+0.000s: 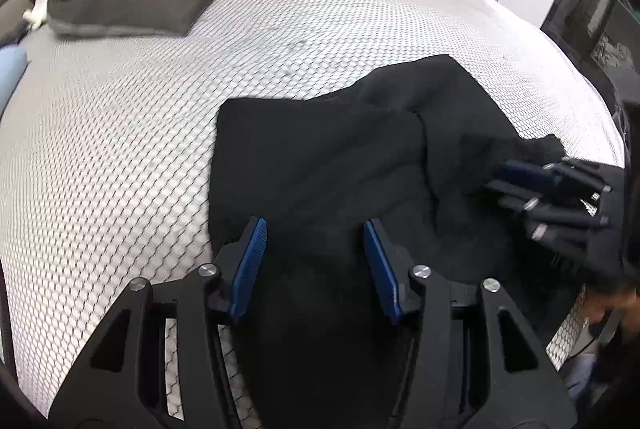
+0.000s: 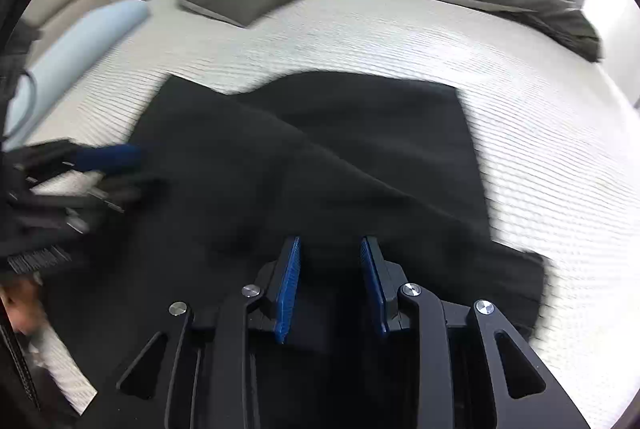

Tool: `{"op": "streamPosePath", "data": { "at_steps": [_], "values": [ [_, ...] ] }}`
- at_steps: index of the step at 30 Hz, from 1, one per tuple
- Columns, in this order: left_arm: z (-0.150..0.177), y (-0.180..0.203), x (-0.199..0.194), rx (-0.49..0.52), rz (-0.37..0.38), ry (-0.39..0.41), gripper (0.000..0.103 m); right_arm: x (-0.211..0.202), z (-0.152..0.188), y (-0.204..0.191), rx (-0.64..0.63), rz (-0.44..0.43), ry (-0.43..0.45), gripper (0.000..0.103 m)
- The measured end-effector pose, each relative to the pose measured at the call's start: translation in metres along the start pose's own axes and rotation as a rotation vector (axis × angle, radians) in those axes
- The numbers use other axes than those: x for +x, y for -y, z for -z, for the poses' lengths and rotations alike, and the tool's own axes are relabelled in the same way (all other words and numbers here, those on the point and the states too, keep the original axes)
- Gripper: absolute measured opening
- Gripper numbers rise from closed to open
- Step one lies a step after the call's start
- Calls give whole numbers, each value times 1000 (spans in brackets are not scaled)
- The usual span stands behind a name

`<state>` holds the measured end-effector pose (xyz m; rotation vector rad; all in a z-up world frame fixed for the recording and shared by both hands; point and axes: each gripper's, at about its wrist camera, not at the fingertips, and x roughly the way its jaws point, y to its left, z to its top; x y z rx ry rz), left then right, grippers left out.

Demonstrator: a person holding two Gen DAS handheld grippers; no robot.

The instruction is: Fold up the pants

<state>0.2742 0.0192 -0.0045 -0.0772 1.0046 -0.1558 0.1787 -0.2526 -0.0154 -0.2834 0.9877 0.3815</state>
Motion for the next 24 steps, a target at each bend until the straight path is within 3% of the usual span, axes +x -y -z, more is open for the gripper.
{"op": "streamPosePath", "data": {
  "at_steps": [1,2,5,8,10,14,18,22,24],
  "values": [
    [1,-2,-1,-4,5,-1,48,-3,5,12,7,57,-4,30],
    [3,-3,-4,0,1,0,48,-6,9,22,23,63,-8,29],
    [2,-2,-15,-7,-17,19,46,-16,12,41,88,-23,16,29],
    [-8,1,-30,-42,29,108,46,-32,10,45,127,-49,78,29],
    [-16,4,-31,-59,19,144,46,-37,4,35,153,-104,122,29],
    [-29,10,0,-111,11,69,46,-24,-5,27,194,-159,102,30],
    [-24,12,17,-96,-26,33,46,-10,7,19,169,-123,27,30],
    [-13,2,8,-68,-72,27,46,-27,28,44,74,57,-2,30],
    [-6,-8,1,-71,-97,30,46,-36,43,57,57,66,1,29]
  ]
}}
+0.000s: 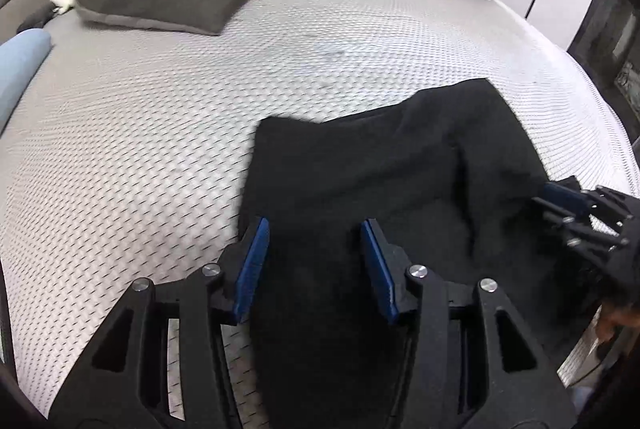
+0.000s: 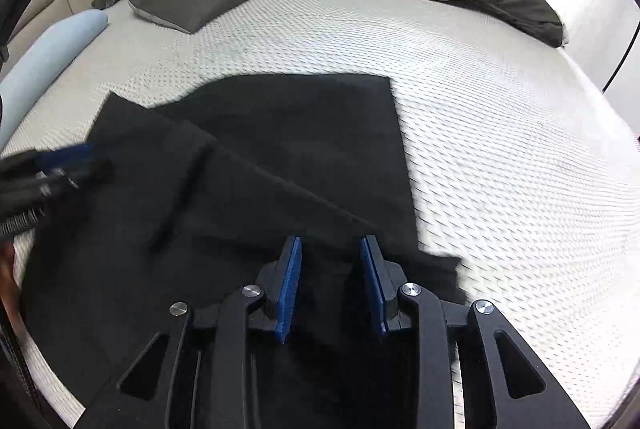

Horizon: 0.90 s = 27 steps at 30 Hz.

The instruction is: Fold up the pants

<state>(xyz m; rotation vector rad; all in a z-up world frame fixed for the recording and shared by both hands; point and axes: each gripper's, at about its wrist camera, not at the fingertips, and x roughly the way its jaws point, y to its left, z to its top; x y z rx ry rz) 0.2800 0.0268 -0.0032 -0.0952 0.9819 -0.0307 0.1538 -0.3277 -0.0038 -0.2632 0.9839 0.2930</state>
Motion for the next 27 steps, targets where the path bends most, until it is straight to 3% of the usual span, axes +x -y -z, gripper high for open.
{"op": "streamPosePath", "data": {
  "at_steps": [1,3,5,7,10,11,14,18,21,23,25,27],
  "values": [
    [3,-5,-6,-4,-34,5,46,-7,6,6,1,-29,22,29],
    [0,-14,-11,-28,-14,4,45,-23,20,19,10,-48,58,30],
    [8,-14,-34,-39,91,44,45,-42,27,20,39,-127,77,30],
    [20,0,-49,13,167,72,45,-43,22,1,43,-250,93,32],
    [37,19,-42,75,235,26,45,-46,31,-27,-26,-319,73,33],
    [45,26,-31,116,223,-15,45,-44,36,-35,-66,-319,58,33],
    [56,23,-27,178,202,-4,45,-35,47,-40,-150,-239,42,33],
    [69,8,-38,178,153,2,45,-48,75,0,-141,-89,57,34],
    [76,0,-56,144,154,49,45,-65,90,27,-97,-148,103,35],
    [84,7,-69,145,220,79,45,-83,96,27,-97,-186,143,35],
    [91,25,-71,205,245,86,47,-97,102,19,-116,-288,152,36],
    [95,39,-60,264,238,49,49,-98,103,3,-153,-320,142,37]
  ]
}}
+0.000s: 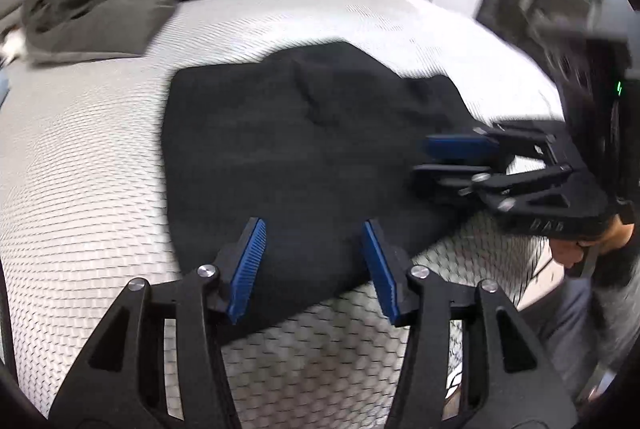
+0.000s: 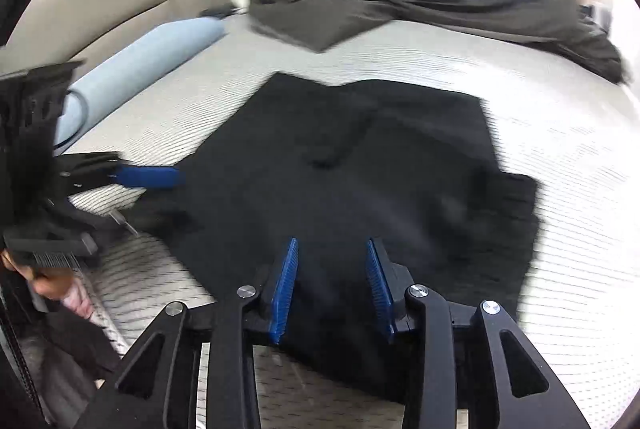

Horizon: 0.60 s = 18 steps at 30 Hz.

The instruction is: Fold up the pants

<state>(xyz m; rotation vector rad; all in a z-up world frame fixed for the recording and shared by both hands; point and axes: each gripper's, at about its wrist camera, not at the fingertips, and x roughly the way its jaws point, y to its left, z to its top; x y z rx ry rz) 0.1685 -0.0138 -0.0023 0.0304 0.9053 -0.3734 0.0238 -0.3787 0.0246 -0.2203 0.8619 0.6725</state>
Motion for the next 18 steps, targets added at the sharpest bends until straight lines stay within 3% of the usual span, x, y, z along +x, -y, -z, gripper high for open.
{"op": "streamPosePath", "data": {
  "at_steps": [3,7,13,18],
  "values": [
    [5,8,10,75,-47,-30,49,14,13,-15,-97,55,-83,37],
    [9,-1,2,55,-12,-21,51,-5,30,12,-103,142,-93,37],
    [11,-10,-23,-3,-36,19,51,-80,55,86,109,-24,45,40],
    [-4,-47,-25,-126,-81,33,51,-85,61,136,355,-118,68,42]
  ]
}}
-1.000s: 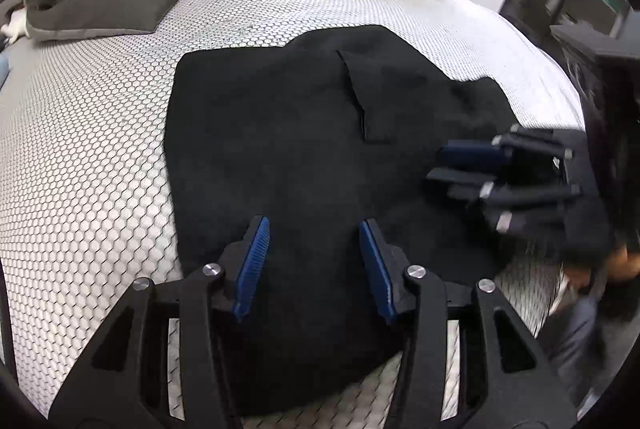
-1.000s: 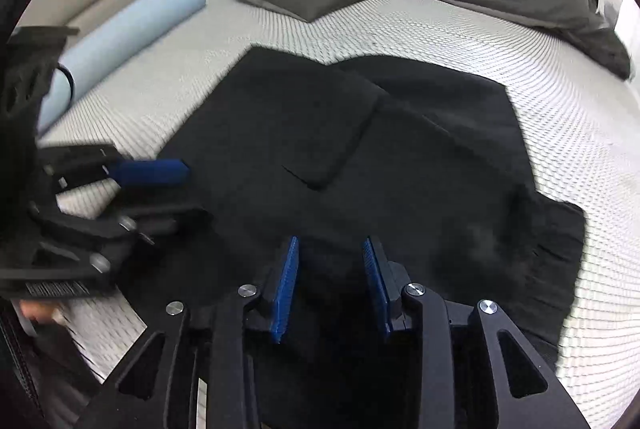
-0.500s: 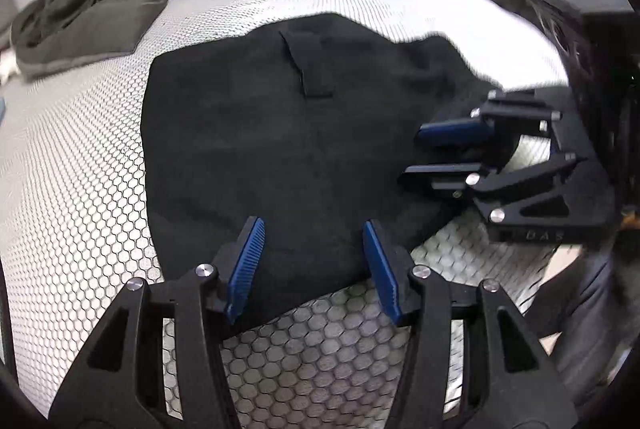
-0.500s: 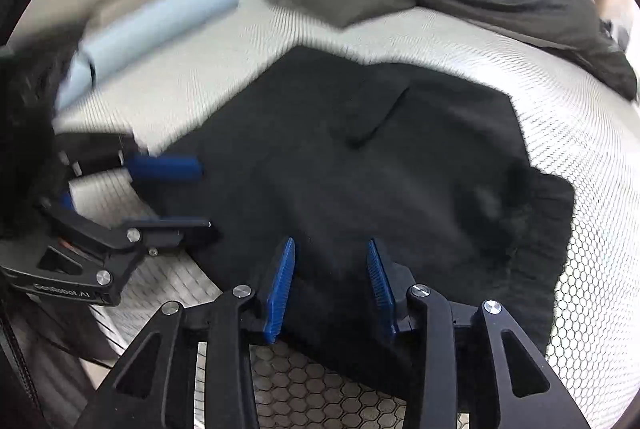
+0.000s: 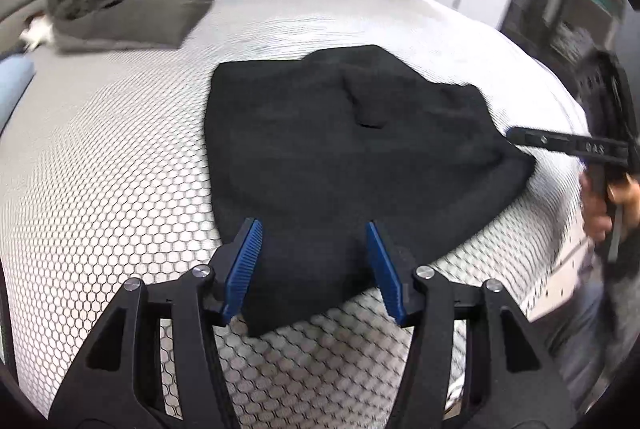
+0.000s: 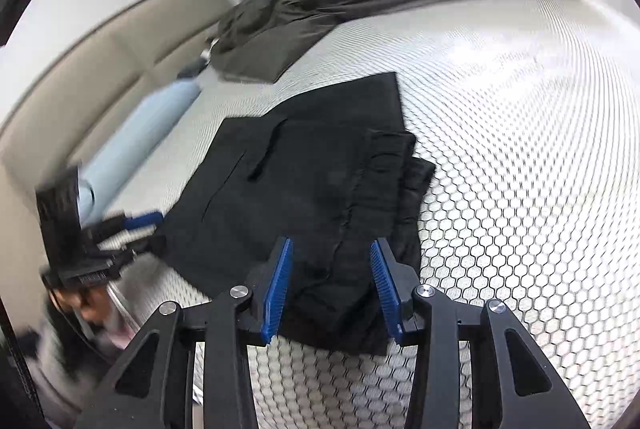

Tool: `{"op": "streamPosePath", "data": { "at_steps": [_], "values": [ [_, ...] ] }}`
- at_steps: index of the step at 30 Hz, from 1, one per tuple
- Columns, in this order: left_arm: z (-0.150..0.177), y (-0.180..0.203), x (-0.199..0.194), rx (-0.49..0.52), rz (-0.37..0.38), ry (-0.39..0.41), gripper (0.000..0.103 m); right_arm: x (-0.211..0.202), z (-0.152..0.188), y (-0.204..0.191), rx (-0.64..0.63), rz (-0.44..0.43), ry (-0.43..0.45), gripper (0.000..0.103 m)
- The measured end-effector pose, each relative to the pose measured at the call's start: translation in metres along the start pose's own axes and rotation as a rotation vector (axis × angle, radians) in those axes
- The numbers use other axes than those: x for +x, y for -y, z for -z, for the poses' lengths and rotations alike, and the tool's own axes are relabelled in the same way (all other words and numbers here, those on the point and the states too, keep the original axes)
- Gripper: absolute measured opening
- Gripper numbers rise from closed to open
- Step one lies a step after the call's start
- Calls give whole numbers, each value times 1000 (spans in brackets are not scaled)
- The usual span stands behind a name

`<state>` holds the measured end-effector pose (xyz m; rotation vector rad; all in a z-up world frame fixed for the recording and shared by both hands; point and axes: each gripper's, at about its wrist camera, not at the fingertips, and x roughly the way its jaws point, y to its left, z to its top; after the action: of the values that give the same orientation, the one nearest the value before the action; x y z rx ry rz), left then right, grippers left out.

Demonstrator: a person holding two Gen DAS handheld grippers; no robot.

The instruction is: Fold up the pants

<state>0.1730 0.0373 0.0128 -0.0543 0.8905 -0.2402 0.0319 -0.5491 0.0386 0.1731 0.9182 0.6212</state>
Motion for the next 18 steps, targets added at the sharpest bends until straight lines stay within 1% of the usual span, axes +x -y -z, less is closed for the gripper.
{"op": "streamPosePath", "data": {
  "at_steps": [3,4,5,7,8,9,12,14,16,18],
  "values": [
    [-3,-9,5,-43,-20,-14,51,1,-5,19,60,27,1,43],
    [-4,-12,7,-47,-24,-16,51,3,-8,17,76,26,-1,43],
    [-4,-11,8,-48,-26,-18,51,0,-17,21,101,20,-2,43],
    [-5,-11,9,-45,-31,-16,51,-3,-21,30,146,-16,-1,43],
    [-6,-10,11,-42,-32,-17,51,3,-27,24,159,-35,5,43],
    [-6,-10,12,-40,-34,-17,51,-2,-27,26,175,-94,13,43],
    [-1,-3,12,-37,-39,-20,51,-10,-29,32,209,-214,25,45],
    [-1,-3,13,-37,-45,-21,51,-11,-27,34,231,-289,10,45],
    [-1,-2,15,-38,-49,-23,51,-11,-29,33,249,-290,-2,45],
    [-2,-2,19,-36,-51,-26,51,0,-31,28,237,-254,-29,45]
  ]
}}
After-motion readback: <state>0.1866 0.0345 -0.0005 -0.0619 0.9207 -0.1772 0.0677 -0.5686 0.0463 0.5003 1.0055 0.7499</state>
